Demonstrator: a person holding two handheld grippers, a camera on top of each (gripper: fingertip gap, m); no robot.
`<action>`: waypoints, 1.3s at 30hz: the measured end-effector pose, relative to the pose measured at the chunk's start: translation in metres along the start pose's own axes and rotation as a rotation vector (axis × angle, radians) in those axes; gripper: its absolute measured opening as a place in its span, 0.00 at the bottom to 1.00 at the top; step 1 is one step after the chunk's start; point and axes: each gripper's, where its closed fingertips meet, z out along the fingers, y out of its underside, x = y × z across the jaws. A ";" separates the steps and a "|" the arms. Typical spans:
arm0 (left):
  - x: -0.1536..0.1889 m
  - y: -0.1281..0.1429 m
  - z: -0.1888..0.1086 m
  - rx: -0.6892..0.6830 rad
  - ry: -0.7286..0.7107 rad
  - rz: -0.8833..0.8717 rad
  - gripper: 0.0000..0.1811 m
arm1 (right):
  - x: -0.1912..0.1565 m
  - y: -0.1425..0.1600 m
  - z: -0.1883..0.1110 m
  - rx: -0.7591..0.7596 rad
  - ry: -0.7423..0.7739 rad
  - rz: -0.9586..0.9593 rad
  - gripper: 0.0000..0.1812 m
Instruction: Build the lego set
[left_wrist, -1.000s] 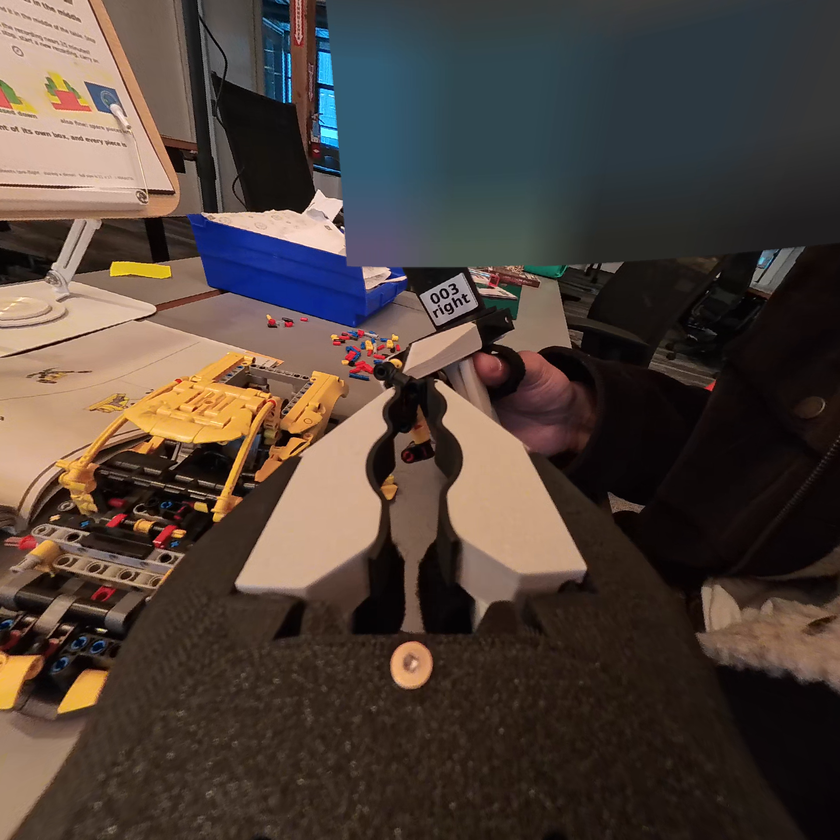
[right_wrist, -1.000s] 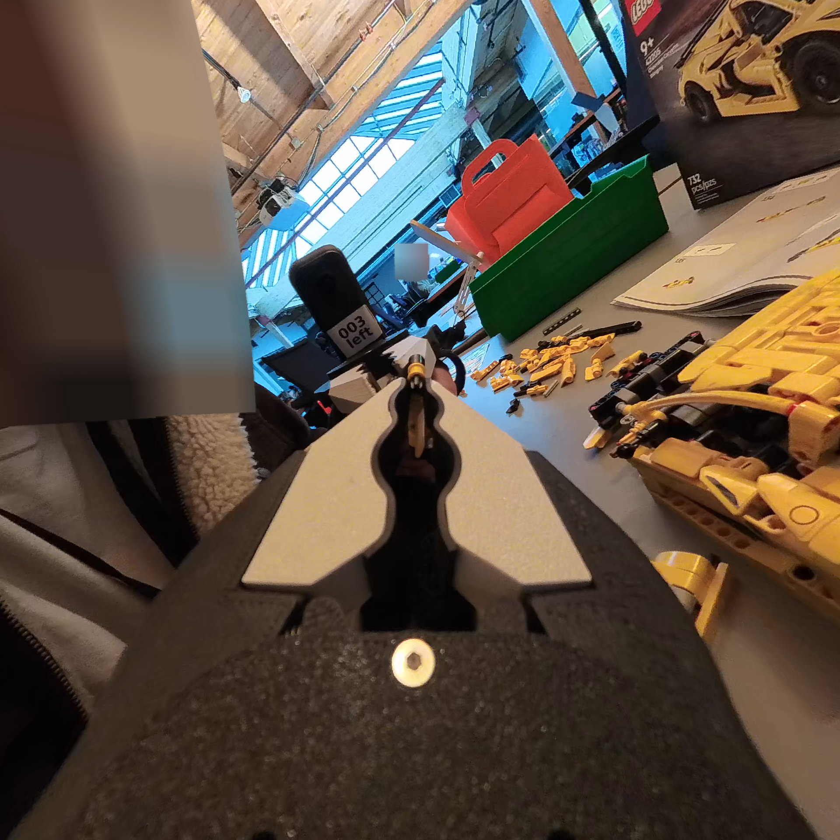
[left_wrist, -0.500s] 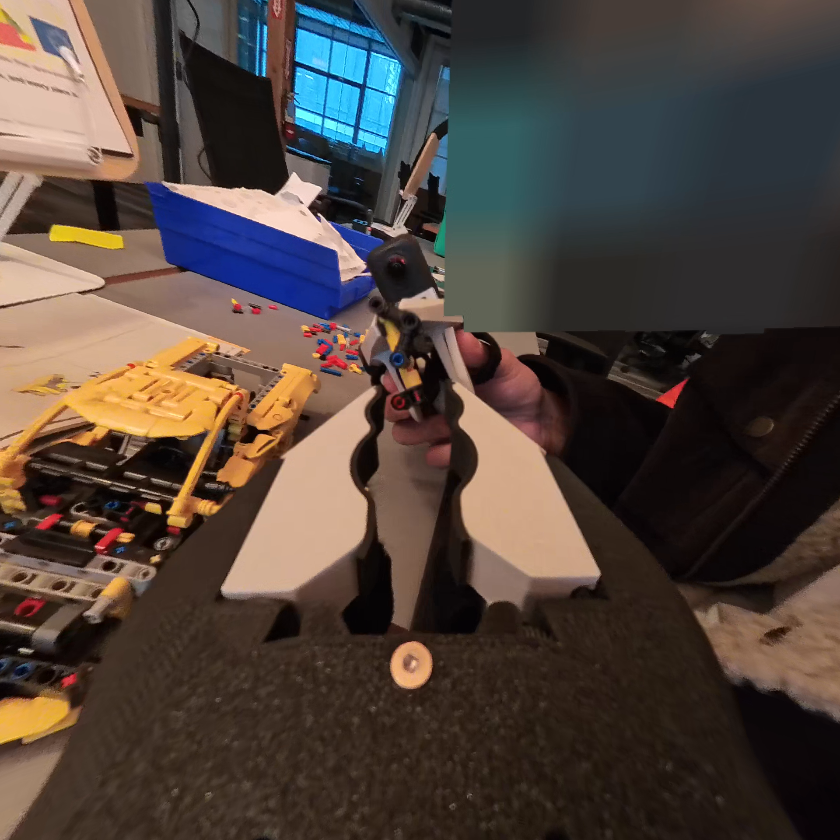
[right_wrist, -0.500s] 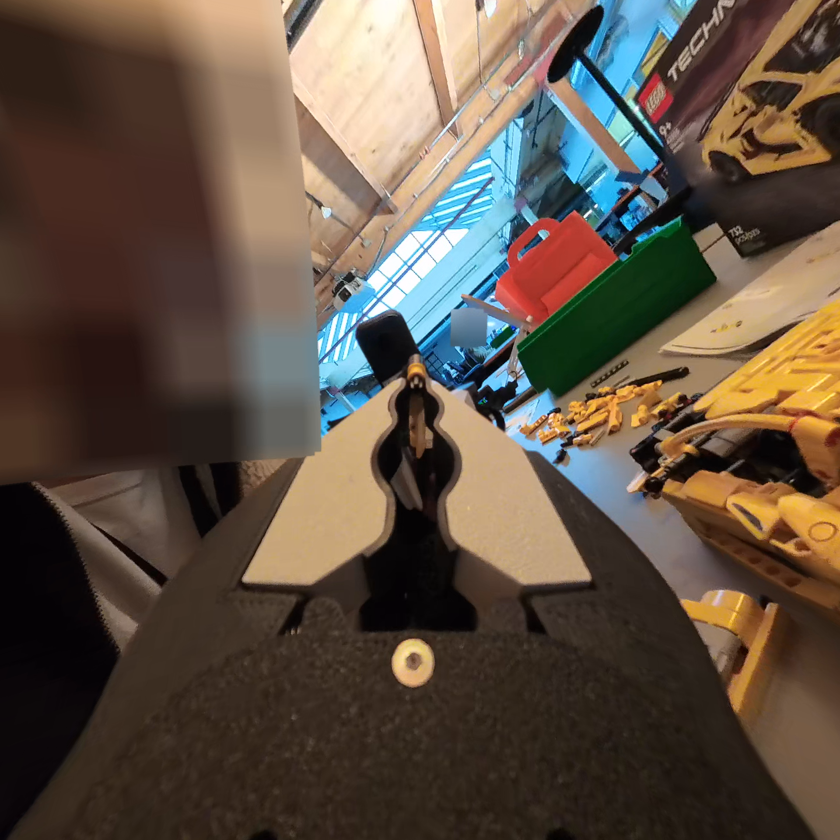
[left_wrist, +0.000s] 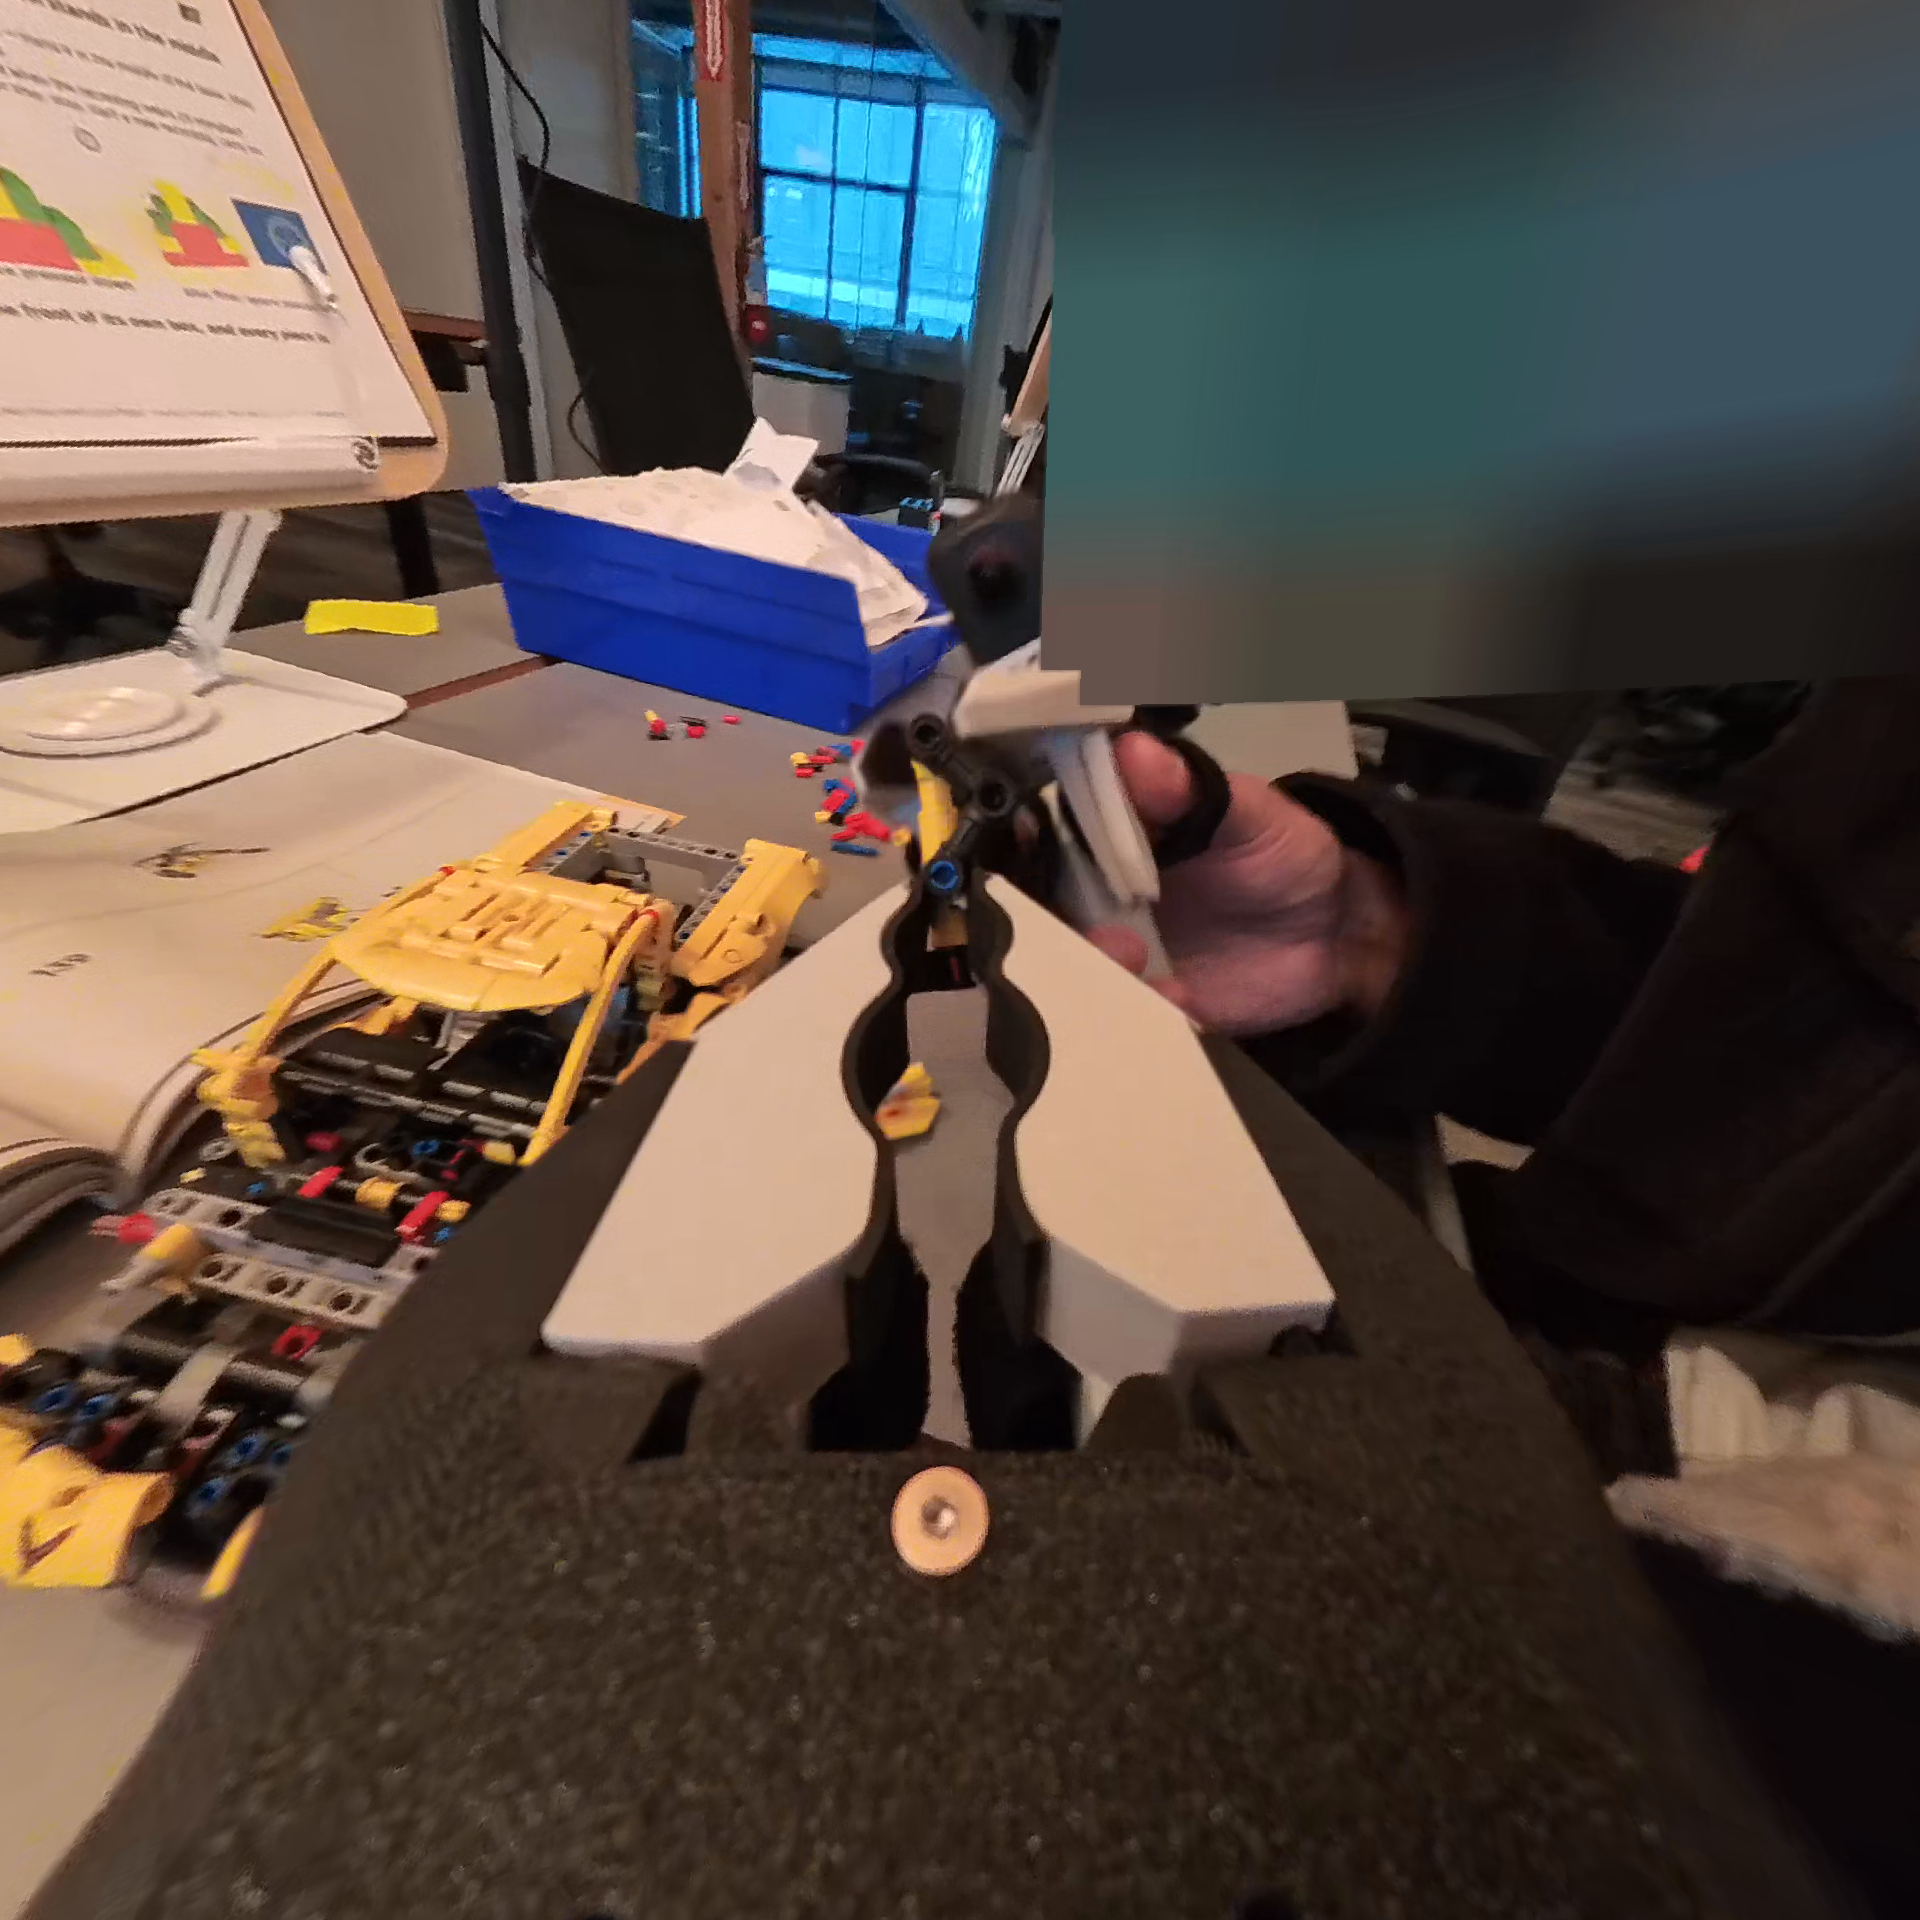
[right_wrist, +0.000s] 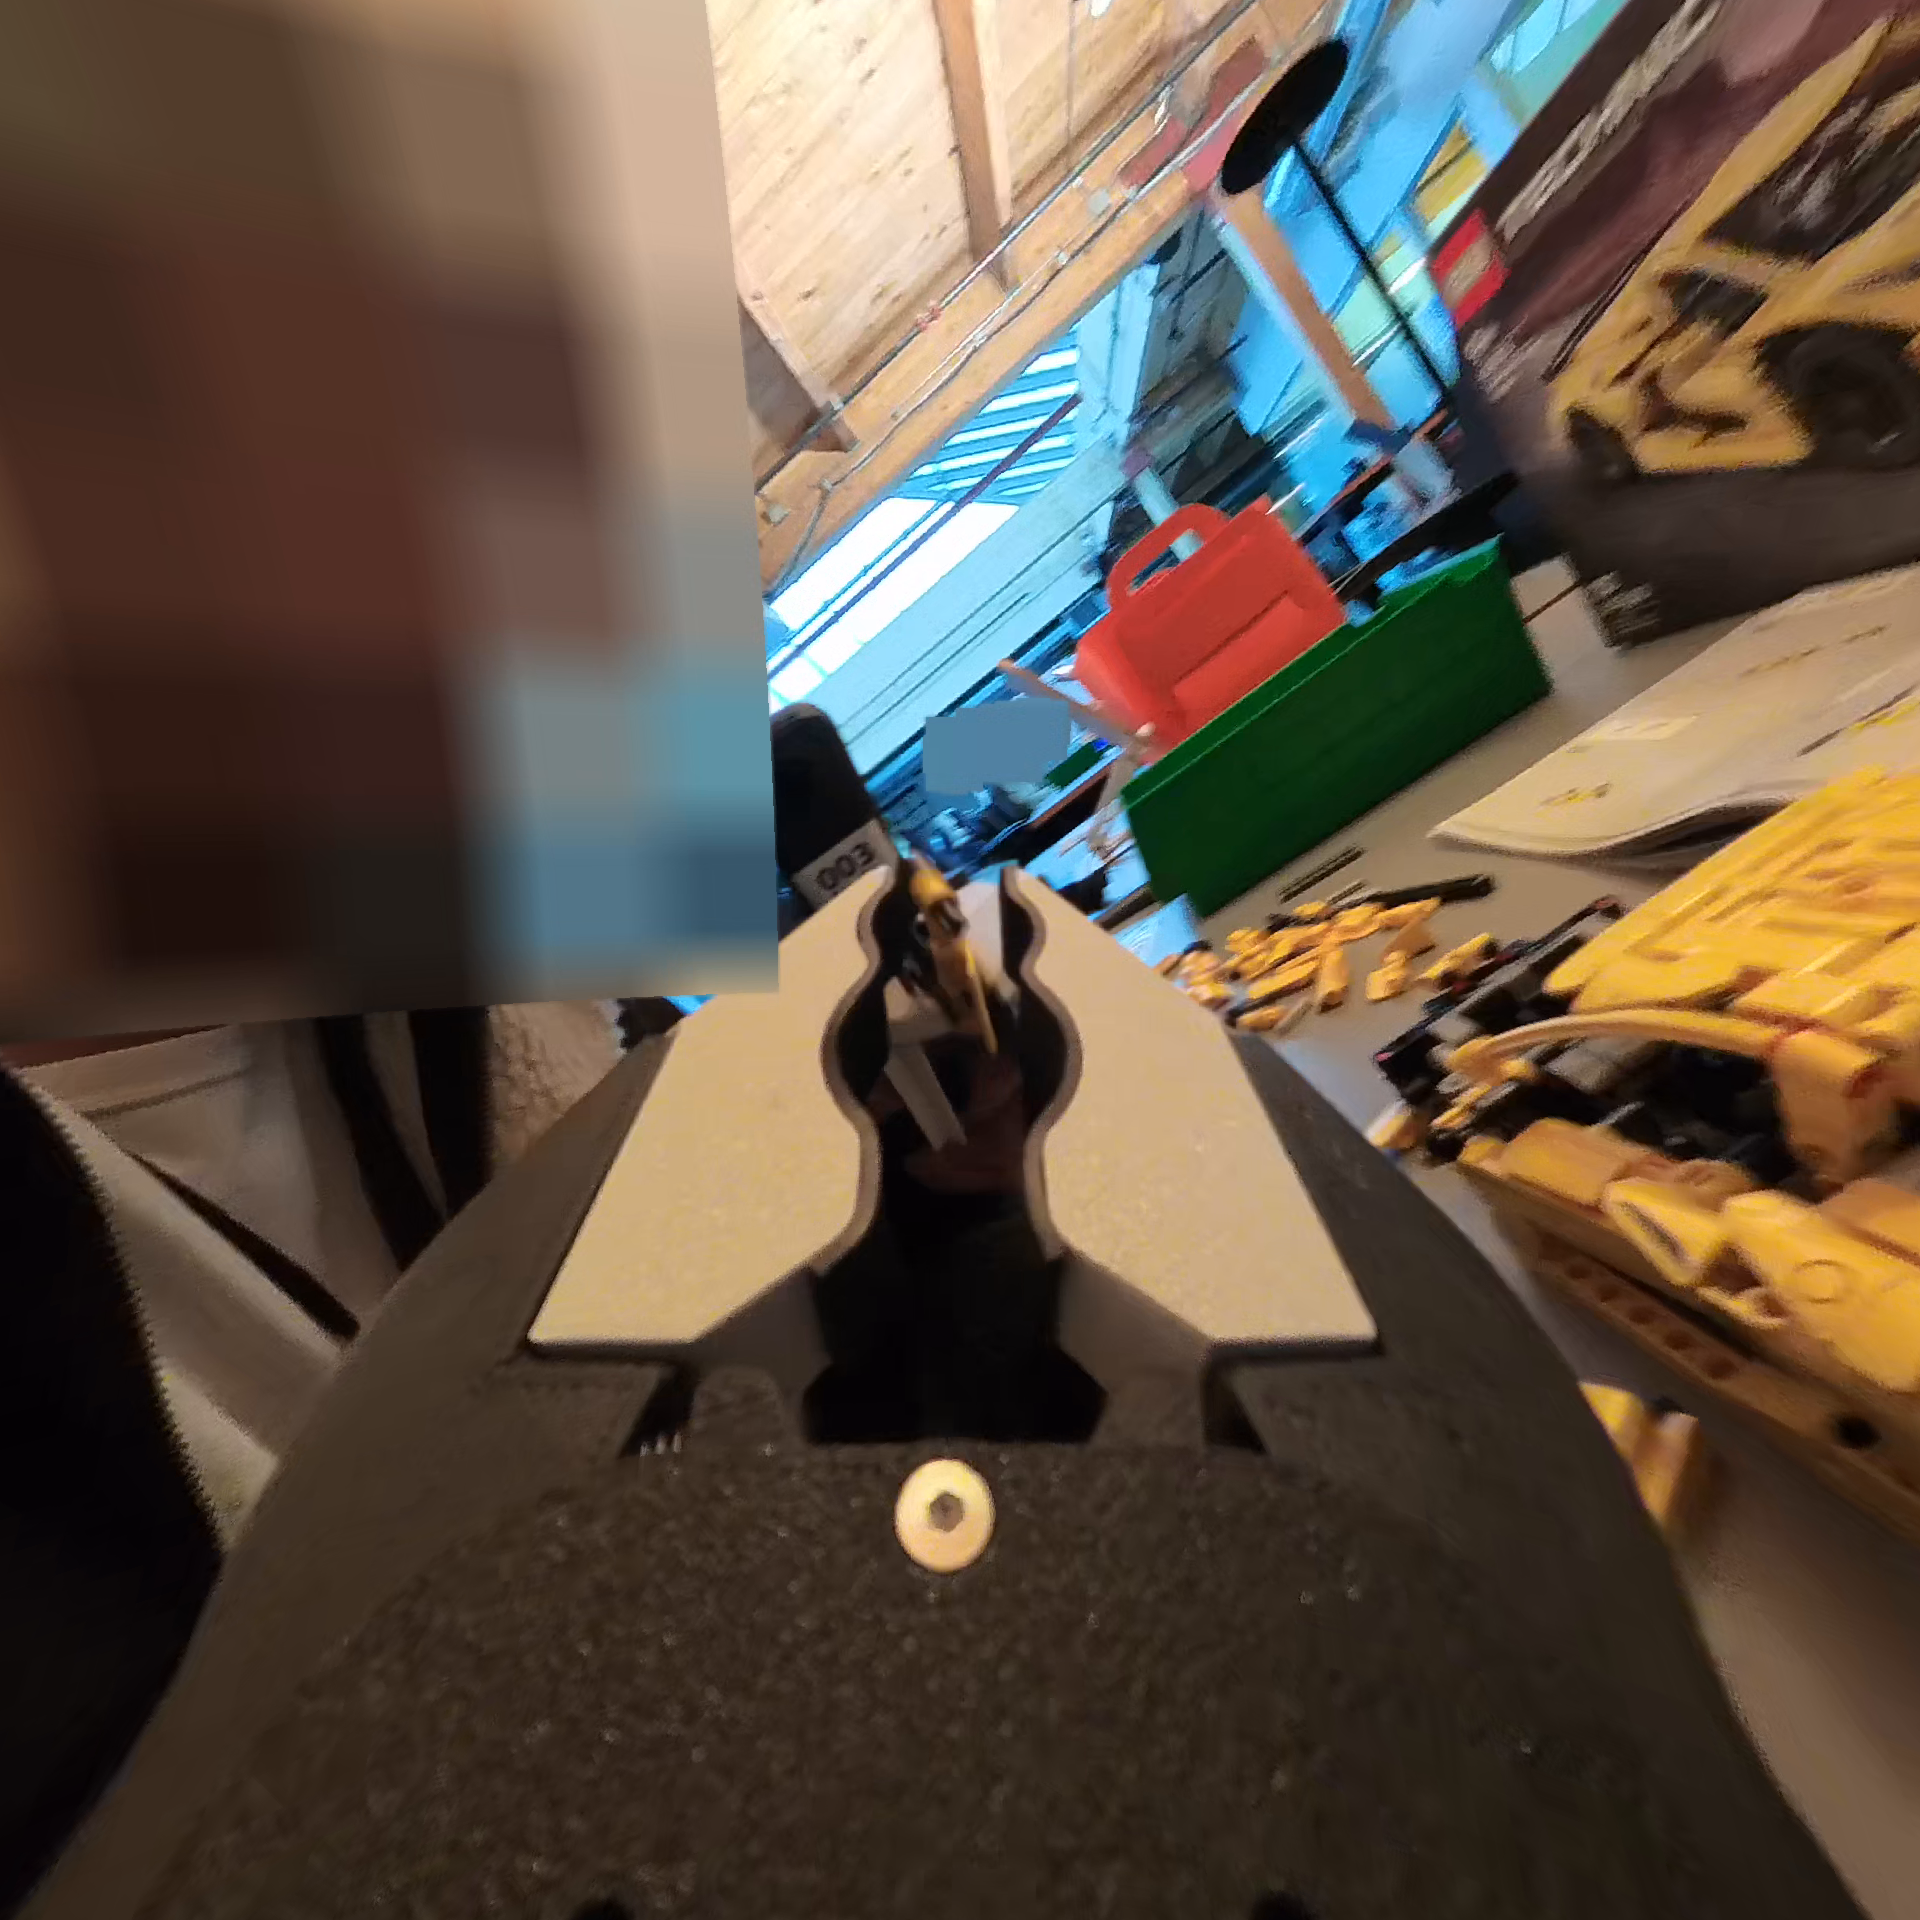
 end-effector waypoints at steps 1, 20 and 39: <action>-0.002 0.004 0.000 -0.029 -0.018 0.023 0.04 | -0.002 -0.007 -0.004 0.009 0.026 -0.061 0.09; -0.006 0.058 0.009 -0.338 -0.069 0.226 0.04 | 0.018 0.061 -0.025 -1.220 0.294 -1.286 0.15; -0.014 0.056 0.007 -0.321 -0.084 0.151 0.04 | 0.029 0.053 -0.017 -1.160 0.410 -1.174 0.06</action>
